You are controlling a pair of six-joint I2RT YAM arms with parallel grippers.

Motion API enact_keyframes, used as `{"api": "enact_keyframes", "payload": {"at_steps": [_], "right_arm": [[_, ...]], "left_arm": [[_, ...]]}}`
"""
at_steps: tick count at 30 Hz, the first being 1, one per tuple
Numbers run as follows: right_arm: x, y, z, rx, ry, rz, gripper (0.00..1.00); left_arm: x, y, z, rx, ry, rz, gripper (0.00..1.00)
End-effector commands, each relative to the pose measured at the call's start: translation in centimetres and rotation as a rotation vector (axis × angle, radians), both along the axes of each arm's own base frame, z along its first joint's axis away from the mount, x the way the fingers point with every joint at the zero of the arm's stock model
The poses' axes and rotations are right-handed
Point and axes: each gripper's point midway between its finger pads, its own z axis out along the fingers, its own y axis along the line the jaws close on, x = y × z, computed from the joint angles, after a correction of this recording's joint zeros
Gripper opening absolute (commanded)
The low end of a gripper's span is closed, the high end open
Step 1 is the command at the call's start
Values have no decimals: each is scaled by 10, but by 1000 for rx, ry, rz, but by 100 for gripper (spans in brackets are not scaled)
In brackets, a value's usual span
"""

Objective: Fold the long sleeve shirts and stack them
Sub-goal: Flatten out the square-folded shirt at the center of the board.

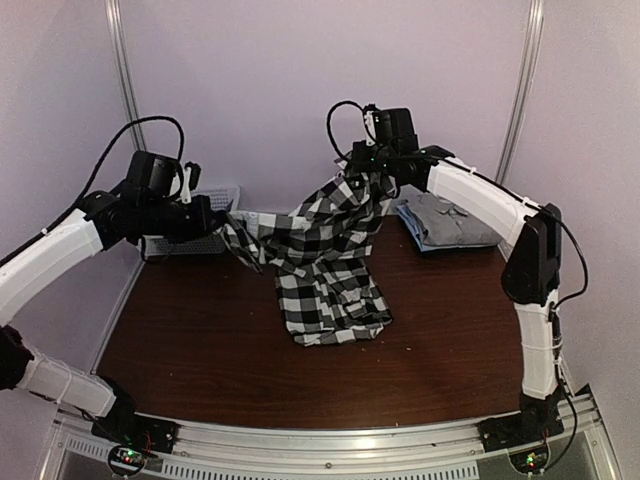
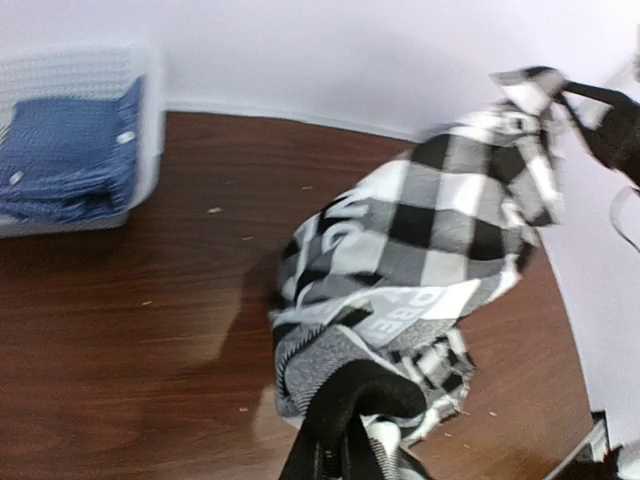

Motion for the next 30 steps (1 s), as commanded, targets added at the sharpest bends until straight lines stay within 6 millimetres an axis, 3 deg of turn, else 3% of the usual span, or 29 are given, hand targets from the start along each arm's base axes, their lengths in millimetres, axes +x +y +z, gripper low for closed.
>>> {"api": "enact_keyframes", "payload": {"at_steps": [1, 5, 9, 12, 13, 19, 24, 30], "right_arm": [[21, 26, -32, -10, 37, 89, 9], [27, 44, -59, -13, 113, 150, 39], [8, 37, -69, -35, 163, 160, 71], [-11, 24, -78, -58, 205, 154, 82], [-20, 19, -94, -73, 242, 149, 84], [-70, 7, -137, -36, 353, 190, 83], [-106, 8, -184, -83, 445, 196, 71], [-128, -12, -236, -126, 559, 129, 56]], "left_arm": [[37, 59, -57, 42, 180, 184, 0], [72, 72, -55, 52, 181, 230, 0], [87, 71, -51, 60, 167, 224, 0], [91, 71, -50, 70, 162, 219, 0], [91, 72, -50, 75, 161, 223, 0], [95, 77, -44, 76, 146, 235, 0], [98, 75, -40, 74, 142, 223, 0], [101, 72, -36, 71, 134, 214, 0]]}}
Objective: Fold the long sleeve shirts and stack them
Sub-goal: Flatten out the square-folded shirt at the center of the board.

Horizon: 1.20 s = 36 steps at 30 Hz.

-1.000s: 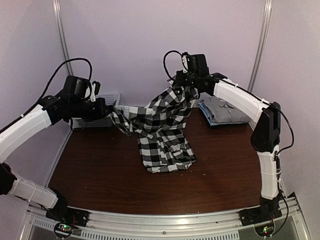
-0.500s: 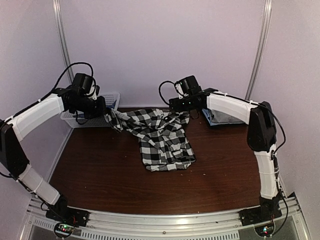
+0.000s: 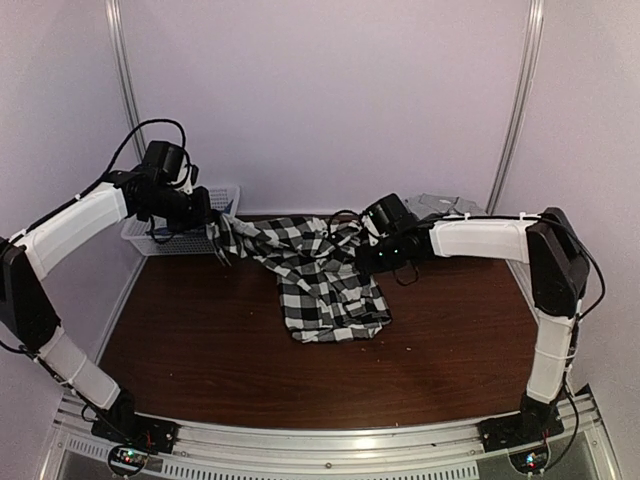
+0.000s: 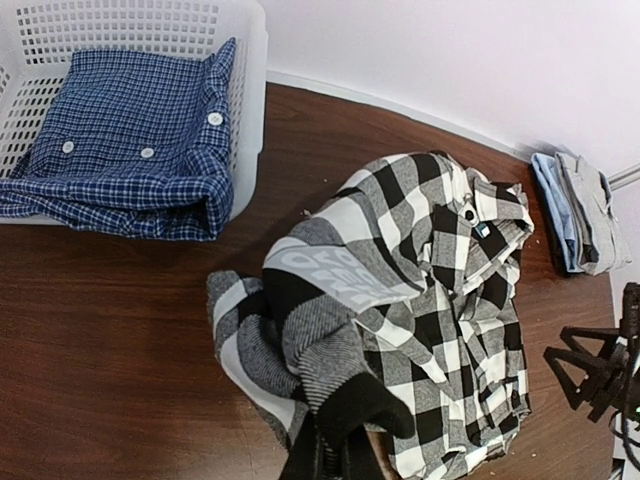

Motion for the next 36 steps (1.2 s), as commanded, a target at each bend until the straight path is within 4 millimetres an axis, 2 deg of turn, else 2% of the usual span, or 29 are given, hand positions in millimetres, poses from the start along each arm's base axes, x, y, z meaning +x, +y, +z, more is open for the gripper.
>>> {"api": "enact_keyframes", "payload": {"at_steps": [1, 5, 14, 19, 21, 25, 29, 33, 36], "right_arm": [[-11, -14, -32, -22, 60, -58, 55], [-19, -14, -53, -17, 105, -60, 54], [-24, 8, -78, 15, 153, -24, 50], [-29, 4, -98, -20, 190, -41, 40], [-35, 4, -99, -32, 196, -37, 32], [-61, 0, -93, -59, 210, -18, 15], [-108, -9, -86, -83, 246, 32, 7], [-151, -27, -70, -98, 273, 60, 8], [-167, -42, -58, -76, 275, 51, 19]], "left_arm": [[11, -2, 17, -10, -55, -15, 0], [12, -4, 16, -13, -51, -21, 0], [15, -4, 16, -6, -56, -23, 0], [16, -5, 16, -3, -56, -32, 0], [15, -5, 15, -3, -52, -38, 0], [5, -5, 11, -6, -33, -55, 0], [-17, 1, 12, -8, -21, -60, 0], [-47, 18, 20, 20, -25, -30, 0], [-67, 32, 15, 63, 2, -6, 0]]}}
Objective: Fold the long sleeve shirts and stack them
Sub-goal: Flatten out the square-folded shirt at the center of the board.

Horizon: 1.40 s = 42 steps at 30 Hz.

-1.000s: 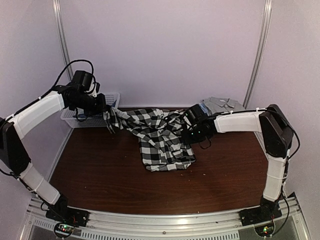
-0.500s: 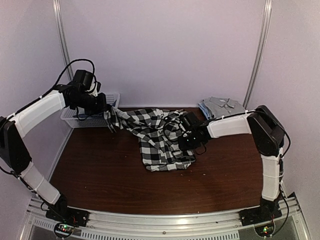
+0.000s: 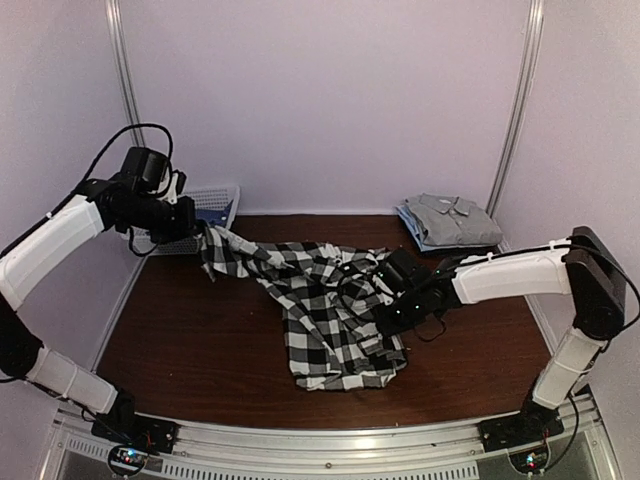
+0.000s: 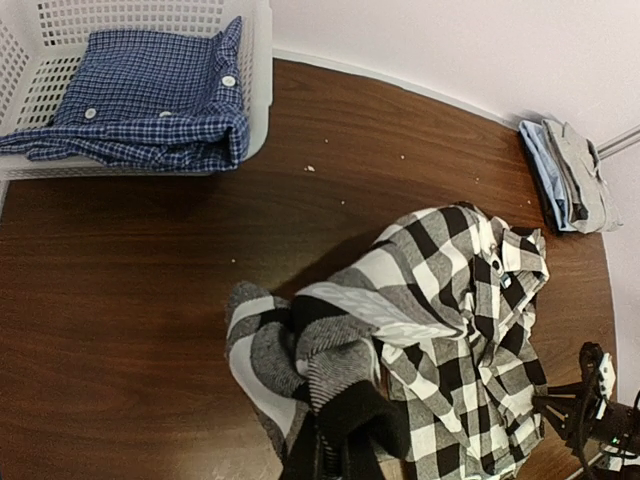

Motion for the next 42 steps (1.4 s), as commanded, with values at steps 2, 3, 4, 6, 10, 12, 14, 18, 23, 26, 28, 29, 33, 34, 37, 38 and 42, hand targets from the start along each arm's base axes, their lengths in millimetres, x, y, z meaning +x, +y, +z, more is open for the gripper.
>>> {"api": "enact_keyframes", "payload": {"at_steps": [2, 3, 4, 6, 10, 12, 14, 18, 23, 26, 28, 29, 33, 34, 37, 38, 42], "right_arm": [[-26, -24, 24, 40, 16, -27, 20], [-28, -23, 25, 53, 20, -28, 19], [-28, -22, 25, 61, 25, -29, 18], [-29, -17, 24, 77, 39, -26, 15], [-30, -13, 22, 82, 47, -21, 27], [-30, -18, 18, 61, 42, -27, 35], [-30, -19, 11, 39, 47, -23, 40], [-26, -16, 5, 26, 36, -22, 45], [-15, -11, 6, 20, 14, -39, 32], [-6, -14, 19, 3, -28, -69, 11], [3, -26, 33, -46, -77, -112, 2], [10, -35, 42, -77, -105, -137, 0], [44, -88, 97, -149, -223, -272, 0], [54, -105, 113, -154, -253, -311, 0], [82, -157, 165, -147, -342, -433, 0], [90, -174, 179, -163, -369, -477, 0], [119, -232, 225, -202, -459, -628, 0]], "left_arm": [[-31, 26, 6, 67, -8, 35, 0], [-33, 28, 3, 76, 1, 38, 0], [-35, 29, 2, 80, 3, 39, 0], [-35, 29, 2, 85, 6, 37, 0], [-32, 28, 5, 84, 1, 35, 0], [-31, 28, 4, 86, 3, 35, 0], [-29, 27, 3, 85, 5, 34, 0], [-27, 25, 2, 84, 8, 30, 0], [-23, 25, -2, 97, 13, 26, 0], [-17, 32, -2, 140, 2, 49, 0], [-12, 38, 2, 164, -7, 62, 0], [-9, 42, 4, 175, -10, 69, 0], [6, 62, 21, 210, -38, 107, 0], [10, 69, 29, 221, -52, 125, 0], [18, 82, 43, 243, -73, 145, 0], [20, 86, 47, 253, -78, 153, 0], [31, 105, 57, 288, -96, 190, 0]]}}
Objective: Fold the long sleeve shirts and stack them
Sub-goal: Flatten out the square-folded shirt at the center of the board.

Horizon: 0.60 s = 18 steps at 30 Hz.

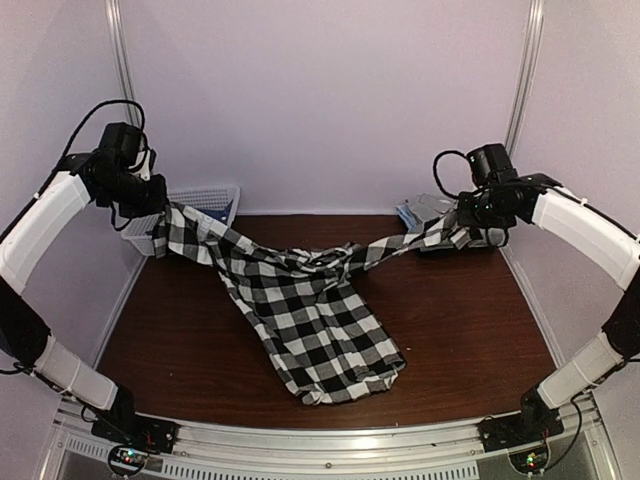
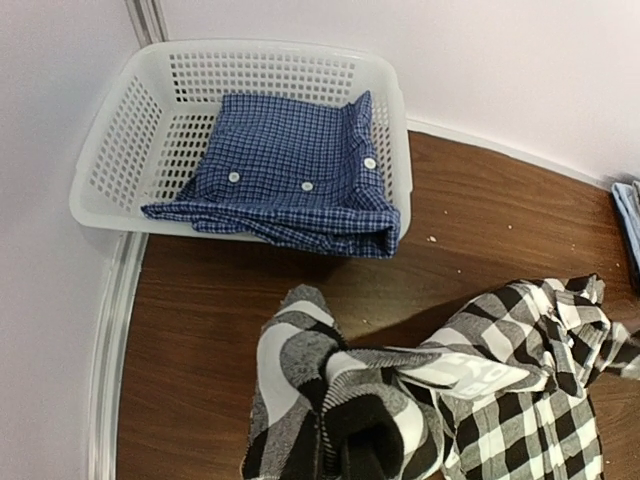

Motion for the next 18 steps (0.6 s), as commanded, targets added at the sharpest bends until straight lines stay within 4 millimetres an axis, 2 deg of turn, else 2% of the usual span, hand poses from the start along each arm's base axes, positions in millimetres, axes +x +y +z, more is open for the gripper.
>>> {"api": "enact_keyframes", "payload": {"at_steps": [1, 7, 11, 14, 15, 16, 17, 18], "right_arm": [[18, -70, 46, -136, -67, -162, 0], [54, -152, 97, -154, -157, -363, 0], [75, -188, 122, -154, -188, -450, 0], [97, -200, 122, -134, -194, -460, 0], [109, -200, 112, -134, -169, -451, 0], [114, -199, 111, -129, -164, -444, 0], [123, -198, 97, -127, -135, -433, 1], [128, -195, 89, -117, -118, -417, 6]], "left_arm": [[16, 28, 18, 76, -40, 47, 0], [37, 51, 22, 131, -37, 91, 0], [48, 58, 19, 155, -19, 101, 0], [60, 52, 9, 134, 3, 74, 0], [64, 47, 5, 117, 9, 57, 0], [68, 42, 1, 95, 15, 36, 0], [72, 37, -4, 77, 22, 16, 0], [77, 32, -10, 62, 35, -3, 0]]}}
